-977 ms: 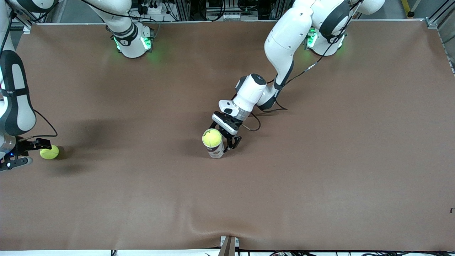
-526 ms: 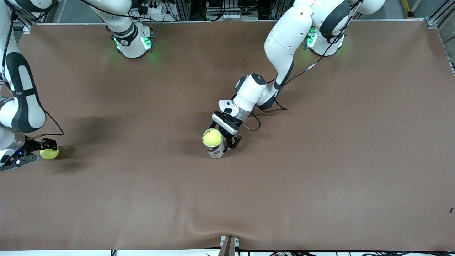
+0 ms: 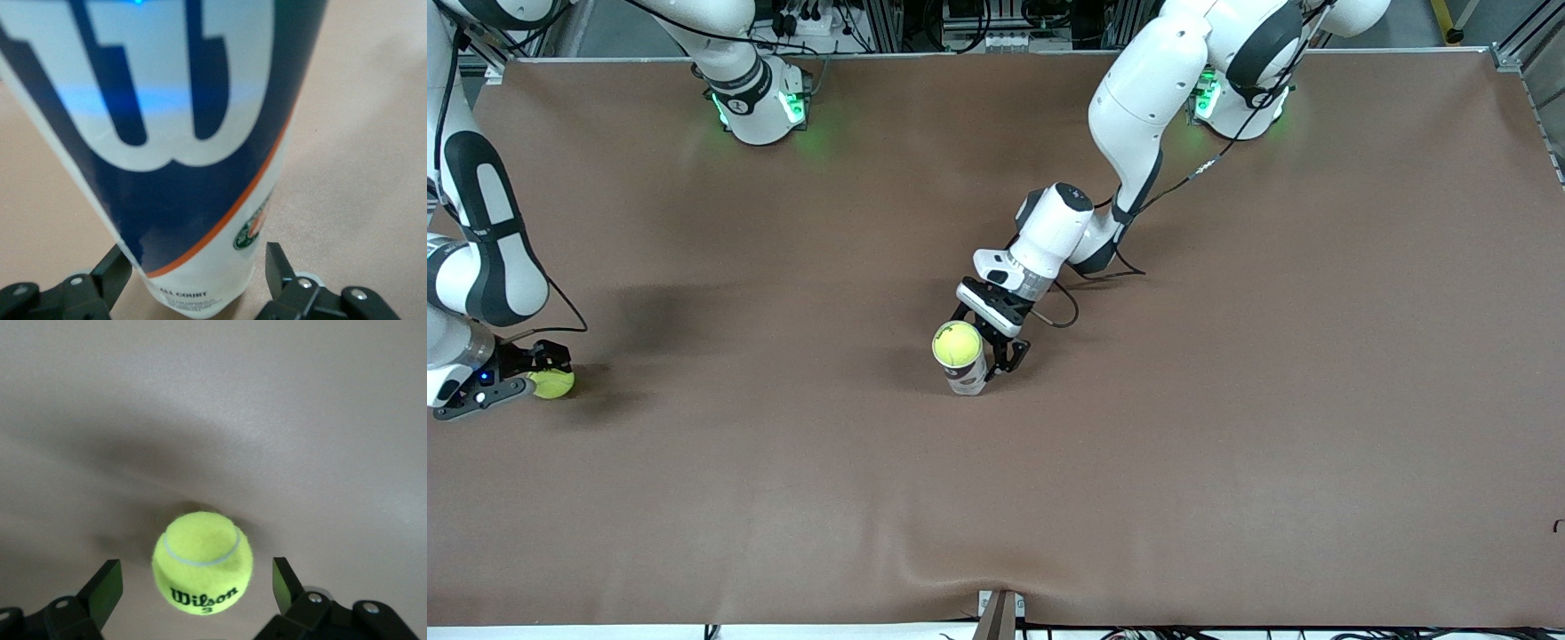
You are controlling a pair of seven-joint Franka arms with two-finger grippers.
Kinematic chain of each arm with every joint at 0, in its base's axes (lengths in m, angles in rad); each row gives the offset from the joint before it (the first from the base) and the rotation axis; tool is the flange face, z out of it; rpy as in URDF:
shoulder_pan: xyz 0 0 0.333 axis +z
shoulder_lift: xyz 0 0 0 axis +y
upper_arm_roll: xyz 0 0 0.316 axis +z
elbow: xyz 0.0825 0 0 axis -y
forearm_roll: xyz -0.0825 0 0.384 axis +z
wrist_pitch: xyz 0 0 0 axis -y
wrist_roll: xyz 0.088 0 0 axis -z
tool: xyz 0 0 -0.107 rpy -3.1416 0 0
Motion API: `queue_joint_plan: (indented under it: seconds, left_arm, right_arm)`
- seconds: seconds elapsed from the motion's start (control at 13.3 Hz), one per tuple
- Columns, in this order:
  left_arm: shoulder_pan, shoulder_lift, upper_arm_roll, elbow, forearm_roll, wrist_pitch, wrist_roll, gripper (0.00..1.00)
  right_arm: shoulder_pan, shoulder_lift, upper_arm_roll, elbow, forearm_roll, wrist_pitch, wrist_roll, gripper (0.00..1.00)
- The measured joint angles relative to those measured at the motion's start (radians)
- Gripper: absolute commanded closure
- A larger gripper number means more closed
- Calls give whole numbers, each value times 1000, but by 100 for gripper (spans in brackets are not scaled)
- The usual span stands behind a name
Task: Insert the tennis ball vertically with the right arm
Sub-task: 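Grasp the second tennis ball with the right gripper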
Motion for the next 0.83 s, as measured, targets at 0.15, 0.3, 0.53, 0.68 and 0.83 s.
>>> queue_joint_plan:
  seconds: [0.15,0.3,0.53,0.68,0.83]
  left_arm:
    - [0,0,0,0,0,0,0,14]
    - [0,-1,0,0,0,0,0,14]
    - [0,-1,0,0,0,0,0,14]
    - [0,-1,0,0,0,0,0,14]
    - [0,-1,0,0,0,0,0,14]
  right_arm:
    - [-12,0,0,-32,0,58,-4,0]
    - [-20,2,0,-54,-2,82,-4,0]
    - [-20,4,1,-80,-3,143,-3,0]
    - [-21,8,1,-101,-3,171,2,27]
    - [-25,12,0,-103,-3,174,2,79]
